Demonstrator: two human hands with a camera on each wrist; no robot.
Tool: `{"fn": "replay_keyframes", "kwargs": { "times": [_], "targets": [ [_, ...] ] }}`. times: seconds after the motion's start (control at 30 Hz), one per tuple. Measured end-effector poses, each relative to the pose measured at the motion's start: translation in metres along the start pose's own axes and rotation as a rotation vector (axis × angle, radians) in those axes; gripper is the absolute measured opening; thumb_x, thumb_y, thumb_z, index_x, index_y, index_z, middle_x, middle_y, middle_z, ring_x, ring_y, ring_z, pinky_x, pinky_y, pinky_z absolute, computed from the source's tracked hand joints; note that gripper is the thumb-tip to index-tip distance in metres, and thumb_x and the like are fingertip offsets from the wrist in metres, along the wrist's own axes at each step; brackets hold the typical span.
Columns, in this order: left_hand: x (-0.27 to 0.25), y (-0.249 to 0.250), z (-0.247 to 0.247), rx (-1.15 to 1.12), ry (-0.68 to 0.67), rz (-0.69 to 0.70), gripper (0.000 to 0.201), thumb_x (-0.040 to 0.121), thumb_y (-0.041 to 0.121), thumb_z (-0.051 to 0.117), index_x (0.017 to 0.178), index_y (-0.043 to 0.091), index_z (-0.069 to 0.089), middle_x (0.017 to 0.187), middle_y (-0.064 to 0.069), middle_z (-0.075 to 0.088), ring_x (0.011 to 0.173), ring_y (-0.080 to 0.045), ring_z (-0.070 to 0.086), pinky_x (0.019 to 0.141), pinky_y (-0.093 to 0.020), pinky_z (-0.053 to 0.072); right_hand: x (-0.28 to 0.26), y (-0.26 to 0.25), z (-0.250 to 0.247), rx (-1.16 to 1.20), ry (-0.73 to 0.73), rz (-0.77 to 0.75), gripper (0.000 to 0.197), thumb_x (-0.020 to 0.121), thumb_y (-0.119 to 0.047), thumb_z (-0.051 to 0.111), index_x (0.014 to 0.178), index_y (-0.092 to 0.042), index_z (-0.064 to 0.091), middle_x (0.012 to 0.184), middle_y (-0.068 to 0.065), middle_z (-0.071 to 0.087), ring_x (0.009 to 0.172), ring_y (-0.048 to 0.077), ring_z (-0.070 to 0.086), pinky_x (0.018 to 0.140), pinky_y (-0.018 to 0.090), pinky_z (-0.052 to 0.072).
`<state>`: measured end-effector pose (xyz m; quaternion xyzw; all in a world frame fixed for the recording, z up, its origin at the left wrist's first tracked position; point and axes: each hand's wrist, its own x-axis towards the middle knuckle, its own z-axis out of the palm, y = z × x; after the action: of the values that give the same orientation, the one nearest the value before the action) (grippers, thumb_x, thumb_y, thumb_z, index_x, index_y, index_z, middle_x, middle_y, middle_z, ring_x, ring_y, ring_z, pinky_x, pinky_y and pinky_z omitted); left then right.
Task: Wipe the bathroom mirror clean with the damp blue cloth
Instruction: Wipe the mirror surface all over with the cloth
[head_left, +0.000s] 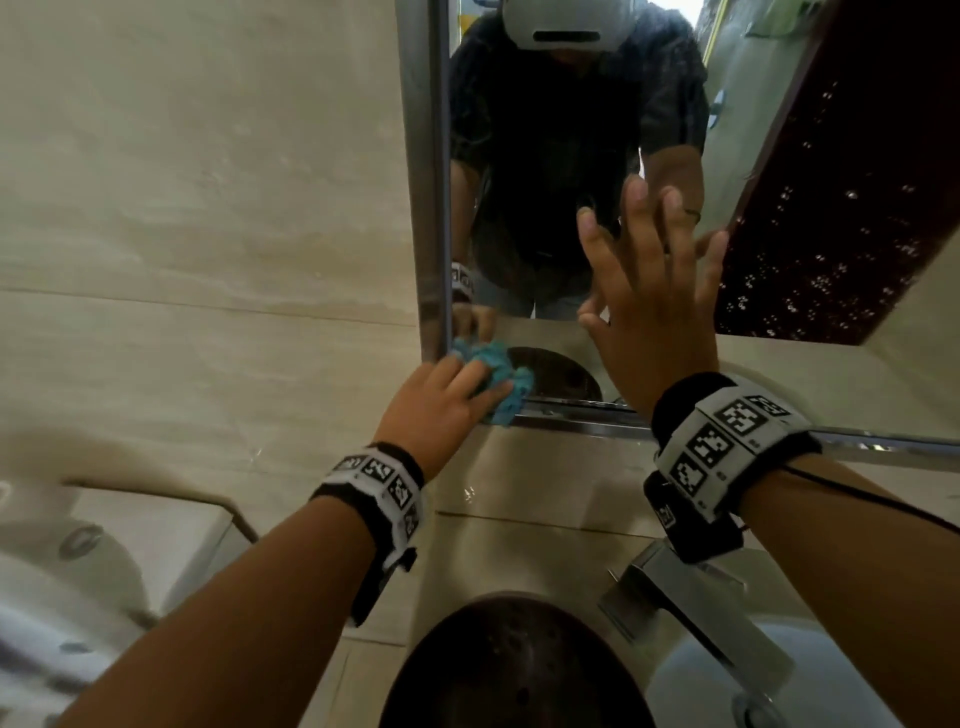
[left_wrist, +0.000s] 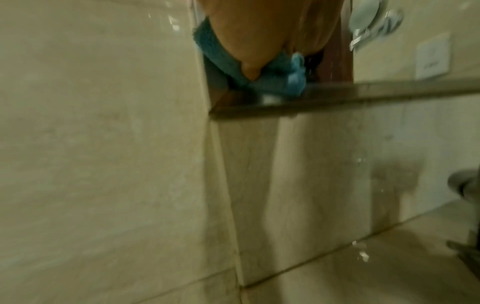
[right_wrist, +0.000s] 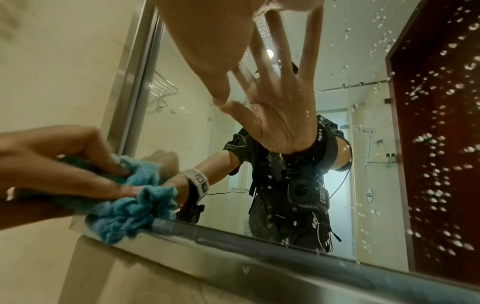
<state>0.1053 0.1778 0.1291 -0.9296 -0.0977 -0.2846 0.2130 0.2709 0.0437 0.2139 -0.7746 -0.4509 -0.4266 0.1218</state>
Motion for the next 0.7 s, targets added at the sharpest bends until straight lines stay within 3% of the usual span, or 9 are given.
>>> {"fn": "replay_keyframes", "kwargs": {
  "times": [0.1,0.23,0.3,0.5,0.57,0.7],
  "targets": [
    [-0.013,0.006,0.007,0.008,-0.045,-0.058,0.077,0.045,0.018,0.092,0.117,0.021,0.067,0.1,-0.01,0.063,0.08,-0.027,0.059,0.064,-0.036,0.053,-0.018,0.014,0.003,0.013,-0.009,-0.058,0.08,0.084,-0.023,0.063,0.148,-0.03,0.016,0.156,0.012,0.006,0.143,0.031,0.007,0.112,0.057,0.008],
    [-0.001,0.007,0.002,-0.021,0.016,-0.048,0.069,0.048,0.018,0.092,0.112,0.02,0.068,0.099,-0.01,0.061,0.081,-0.027,0.055,0.064,-0.036,0.052,-0.042,0.039,0.005,-0.101,-0.133,-0.004,0.103,0.072,-0.029,0.076,0.149,-0.035,0.008,0.154,0.007,-0.007,0.142,0.031,-0.003,0.109,0.064,0.01],
    [0.02,0.012,-0.006,-0.034,0.079,-0.046,0.063,0.054,0.019,0.088,0.114,0.021,0.067,0.1,-0.009,0.059,0.081,-0.026,0.054,0.066,-0.037,0.051,-0.044,0.044,0.009,-0.137,-0.13,-0.006,0.107,0.069,-0.025,0.078,0.149,-0.036,0.008,0.154,0.006,-0.007,0.141,0.031,-0.003,0.106,0.067,0.014],
    [0.094,0.018,-0.046,-0.108,0.352,-0.133,0.045,0.07,0.017,0.074,0.115,0.018,0.066,0.102,-0.013,0.064,0.083,-0.031,0.06,0.07,-0.038,0.05,-0.044,0.042,0.022,-0.225,0.008,-0.009,0.091,0.084,-0.022,0.065,0.149,-0.034,0.002,0.154,0.009,-0.003,0.141,0.034,0.002,0.103,0.066,0.022],
    [0.077,0.026,-0.029,-0.127,0.313,-0.061,0.043,0.067,0.018,0.076,0.109,0.018,0.069,0.103,-0.011,0.065,0.084,-0.03,0.06,0.071,-0.038,0.051,-0.045,0.044,0.023,-0.202,0.007,-0.015,0.092,0.083,-0.02,0.067,0.149,-0.035,0.004,0.154,0.009,-0.002,0.141,0.034,0.002,0.103,0.066,0.021],
    [0.027,0.038,0.011,-0.134,0.043,0.043,0.053,0.052,0.018,0.09,0.102,0.02,0.072,0.102,-0.005,0.064,0.083,-0.024,0.056,0.067,-0.035,0.052,-0.046,0.044,0.022,-0.17,-0.019,-0.024,0.097,0.078,-0.02,0.071,0.149,-0.035,0.007,0.153,0.009,-0.003,0.14,0.034,0.001,0.104,0.067,0.019]
  ]
}}
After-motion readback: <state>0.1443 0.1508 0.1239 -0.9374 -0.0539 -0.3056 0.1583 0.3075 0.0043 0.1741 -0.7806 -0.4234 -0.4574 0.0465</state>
